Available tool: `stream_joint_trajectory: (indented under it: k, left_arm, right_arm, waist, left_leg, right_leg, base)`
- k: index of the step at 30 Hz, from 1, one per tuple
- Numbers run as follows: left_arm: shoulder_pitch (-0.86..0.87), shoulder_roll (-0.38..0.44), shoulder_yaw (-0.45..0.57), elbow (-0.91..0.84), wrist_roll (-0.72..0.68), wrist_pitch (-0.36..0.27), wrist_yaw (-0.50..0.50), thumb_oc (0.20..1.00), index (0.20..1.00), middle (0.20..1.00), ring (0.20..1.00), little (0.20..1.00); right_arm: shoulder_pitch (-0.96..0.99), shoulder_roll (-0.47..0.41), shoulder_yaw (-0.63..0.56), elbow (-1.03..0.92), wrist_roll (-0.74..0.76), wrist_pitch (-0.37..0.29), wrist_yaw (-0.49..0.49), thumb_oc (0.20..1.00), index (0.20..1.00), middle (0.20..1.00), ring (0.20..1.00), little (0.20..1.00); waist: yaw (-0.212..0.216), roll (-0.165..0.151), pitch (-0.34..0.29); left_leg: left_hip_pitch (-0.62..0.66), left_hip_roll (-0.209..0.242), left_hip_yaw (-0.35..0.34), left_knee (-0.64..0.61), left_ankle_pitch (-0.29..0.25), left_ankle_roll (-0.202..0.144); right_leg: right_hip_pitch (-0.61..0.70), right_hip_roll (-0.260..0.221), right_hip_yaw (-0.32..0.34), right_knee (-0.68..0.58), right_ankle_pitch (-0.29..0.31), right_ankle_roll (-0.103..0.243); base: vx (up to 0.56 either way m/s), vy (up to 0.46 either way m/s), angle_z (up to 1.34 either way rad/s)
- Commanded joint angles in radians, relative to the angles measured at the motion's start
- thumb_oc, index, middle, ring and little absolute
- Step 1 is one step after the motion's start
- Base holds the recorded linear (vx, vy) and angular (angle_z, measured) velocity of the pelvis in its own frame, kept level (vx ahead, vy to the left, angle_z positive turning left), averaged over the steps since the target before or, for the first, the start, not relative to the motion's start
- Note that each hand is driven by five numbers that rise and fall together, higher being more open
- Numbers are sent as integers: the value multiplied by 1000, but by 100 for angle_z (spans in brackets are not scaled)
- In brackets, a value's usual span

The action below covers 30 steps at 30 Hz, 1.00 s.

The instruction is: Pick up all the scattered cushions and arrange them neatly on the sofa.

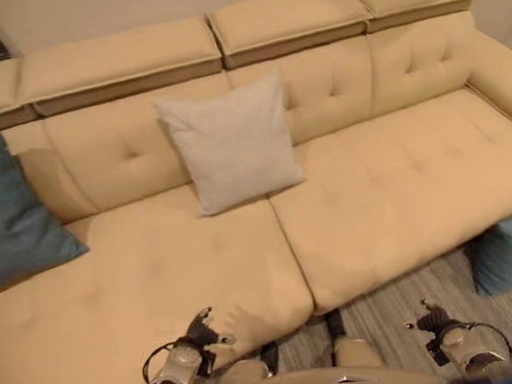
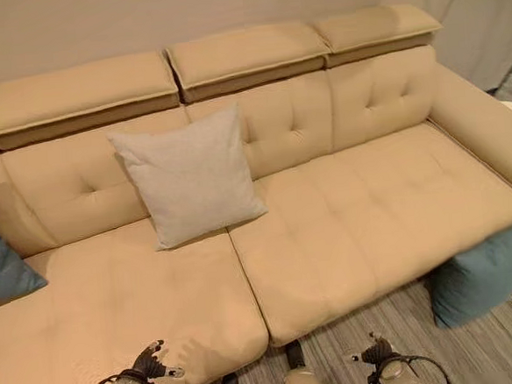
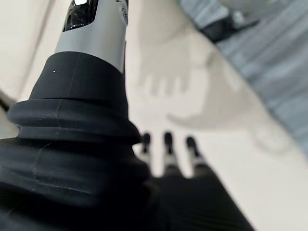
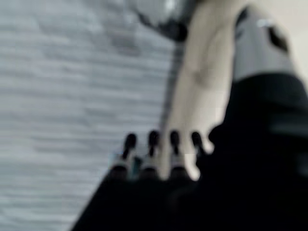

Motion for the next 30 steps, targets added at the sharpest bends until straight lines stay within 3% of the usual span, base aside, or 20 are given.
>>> stream_joint_trajectory:
  k: [1, 3, 6, 9, 10, 11, 13, 20, 21, 25, 30]
  left_arm:
    - [14, 19, 11, 3, 5, 3, 1, 1000, 1000, 1000, 1000, 1000]
    - [18, 26, 11, 0, 3, 13, -6, 1000, 1000, 1000, 1000, 1000]
    - [19, 31, 11, -2, 3, 16, -9, 1000, 1000, 1000, 1000, 1000]
    - [25, 29, 15, 2, 7, 26, -11, 1000, 1000, 1000, 1000, 1000]
    - [25, 29, 15, 2, 7, 26, -11, 1000, 1000, 1000, 1000, 1000]
    - [21, 28, 19, -5, -1, 24, -10, 1000, 1000, 1000, 1000, 1000]
    - [21, 29, 18, -13, -5, 22, -7, 1000, 1000, 1000, 1000, 1000]
    - [-1, 6, 7, -16, -30, 27, -2, 1000, 1000, 1000, 1000, 1000]
    - [-5, 2, 4, -19, -36, 28, 0, 1000, 1000, 1000, 1000, 1000]
    - [-20, -21, -15, -24, -44, 21, 2, 1000, 1000, 1000, 1000, 1000]
    - [-36, -40, -38, -8, -11, 28, 7, 1000, 1000, 1000, 1000, 1000]
  right_arm:
    - [-32, -51, 12, -9, 19, -1, -7, 1000, 1000, 1000, 1000, 1000]
    - [-23, -50, 2, -13, 38, -8, -7, 1000, 1000, 1000, 1000, 1000]
    - [-15, -48, -6, -11, 52, -11, -5, 1000, 1000, 1000, 1000, 1000]
    - [-5, -39, -19, 6, 66, -14, -12, 1000, 1000, 1000, 1000, 1000]
    - [-5, -38, -20, 6, 66, -14, -12, 1000, 1000, 1000, 1000, 1000]
    - [-16, -33, -17, -1, 69, -13, -17, 1000, 1000, 1000, 1000, 1000]
    - [-21, -31, -10, -8, 70, -11, -19, 1000, 1000, 1000, 1000, 1000]
    - [-25, -37, -22, -14, 120, -10, -39, 1000, 1000, 1000, 1000, 1000]
    - [-26, -38, -25, -14, 129, -9, -45, 1000, 1000, 1000, 1000, 1000]
    - [-26, -31, -15, 7, 137, -6, -44, 1000, 1000, 1000, 1000, 1000]
    - [-30, -35, -26, 30, 128, 10, -38, 1000, 1000, 1000, 1000, 1000]
  waist:
    - [42, 51, 32]
    - [54, 56, 27]
    - [58, 54, 17]
    - [104, 51, -26]
    - [104, 50, -28]
    - [130, 44, -39]
    - [141, 40, -40]
    - [102, 44, -21]
    - [103, 44, -12]
    - [116, 41, 5]
    - [85, 72, -5]
  left_leg:
    - [18, 43, -58, 41, -65, -62]
    - [13, 55, -27, 27, -44, -49]
    - [4, 59, -12, 22, -33, -43]
    - [-23, 83, 69, 5, -14, -34]
    - [-25, 84, 69, 5, -12, -34]
    - [-51, 101, 119, -4, 1, -44]
    - [-50, 105, 138, -12, 8, -48]
    - [-69, 135, 135, 43, 17, -85]
    - [-77, 134, 111, 61, 20, -92]
    - [-81, 66, -124, 105, -11, -115]
    - [-12, 76, -113, 22, -32, -96]
  right_leg:
    - [-23, 26, -198, 67, 82, 17]
    - [14, 26, -268, 158, 26, -15]
    - [33, 32, -288, 197, -1, -23]
    - [166, 38, -379, 220, -99, -37]
    - [164, 39, -379, 218, -97, -37]
    - [211, 21, -425, 162, -92, -27]
    - [220, 21, -431, 129, -91, -25]
    - [254, 79, -348, -10, -76, -42]
    - [252, 81, -335, -13, -71, -44]
    - [216, 91, -247, -11, -32, -44]
    - [143, 88, -170, 17, 3, -13]
  base:
    - [-365, 118, -147]
    - [-206, 73, -106]
    - [-138, 21, -58]
    - [-220, -38, -59]
    - [-224, -107, -112]
    - [-155, -76, -130]
    - [-116, -107, -126]
    - [-74, -126, -40]
    - [-89, -1, -19]
    - [-115, 21, -92]
    - [-96, 177, -98]
